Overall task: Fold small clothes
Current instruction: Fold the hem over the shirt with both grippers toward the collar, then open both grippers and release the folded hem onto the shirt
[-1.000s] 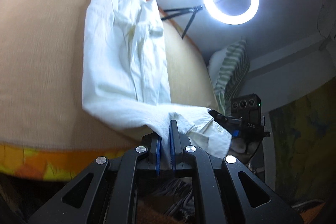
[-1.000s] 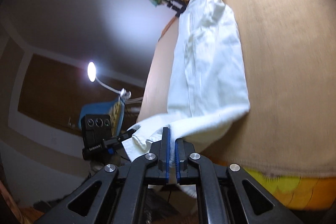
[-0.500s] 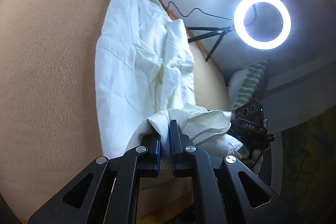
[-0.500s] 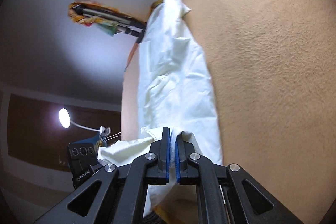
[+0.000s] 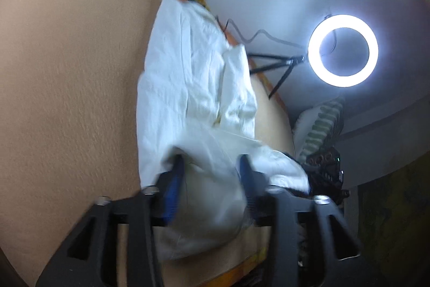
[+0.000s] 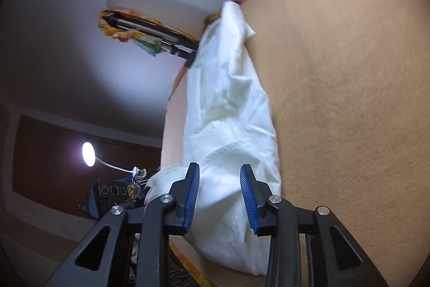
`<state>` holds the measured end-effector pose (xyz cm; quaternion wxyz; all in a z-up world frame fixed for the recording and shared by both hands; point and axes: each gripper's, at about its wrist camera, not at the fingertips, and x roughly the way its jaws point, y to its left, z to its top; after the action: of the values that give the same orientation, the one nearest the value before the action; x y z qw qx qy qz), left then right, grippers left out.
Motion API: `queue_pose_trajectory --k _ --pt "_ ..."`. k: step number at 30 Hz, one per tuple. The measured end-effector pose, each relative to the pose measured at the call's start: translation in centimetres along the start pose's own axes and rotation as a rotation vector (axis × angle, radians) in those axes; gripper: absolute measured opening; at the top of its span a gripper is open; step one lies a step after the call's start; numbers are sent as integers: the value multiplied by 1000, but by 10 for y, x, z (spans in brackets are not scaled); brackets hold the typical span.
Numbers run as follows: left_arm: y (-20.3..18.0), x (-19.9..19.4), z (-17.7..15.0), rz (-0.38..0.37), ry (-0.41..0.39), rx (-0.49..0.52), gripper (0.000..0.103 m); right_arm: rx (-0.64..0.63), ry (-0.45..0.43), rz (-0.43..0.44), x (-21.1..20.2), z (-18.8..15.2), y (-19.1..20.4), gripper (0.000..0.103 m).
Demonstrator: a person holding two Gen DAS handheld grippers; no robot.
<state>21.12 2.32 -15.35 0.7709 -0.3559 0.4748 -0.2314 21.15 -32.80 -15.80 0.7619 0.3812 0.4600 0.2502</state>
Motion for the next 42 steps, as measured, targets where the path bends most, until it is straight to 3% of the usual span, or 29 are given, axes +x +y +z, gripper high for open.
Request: queue_pose_trajectory --k 4,8,13,17,20,24,28,29,31,33,39,42 --pt "-14 -19 3 43 -63 117 51 -130 -33 -91 -13 -4 15 34" --pt "-13 -14 -11 87 -41 176 51 -259 -11 -211 -9 -16 21 34" --pt "-3 12 -26 137 45 186 50 -273 38 -243 10 -15 12 34" --pt "-18 10 -33 200 1 260 48 -264 40 -239 16 -11 11 34" --pt "-37 4 -38 166 -28 309 48 -260 6 -242 9 -8 14 34" --pt "-60 23 -53 104 40 366 48 -217 16 -229 11 -1 6 34" --pt "-59 53 -58 59 126 296 48 -224 45 -218 21 -4 6 33" --pt "-58 58 -58 49 139 278 46 -234 48 -217 22 -5 9 27" --pt "-59 66 -57 36 148 271 31 -259 47 -229 24 -8 16 16" --pt "-60 71 -58 32 144 281 6 -283 37 -231 23 -11 22 4" --pt "-59 77 -58 105 128 324 1 -337 -35 -309 13 -16 38 0" --pt "-52 81 -59 152 124 319 0 -327 -76 -408 9 -11 30 0"
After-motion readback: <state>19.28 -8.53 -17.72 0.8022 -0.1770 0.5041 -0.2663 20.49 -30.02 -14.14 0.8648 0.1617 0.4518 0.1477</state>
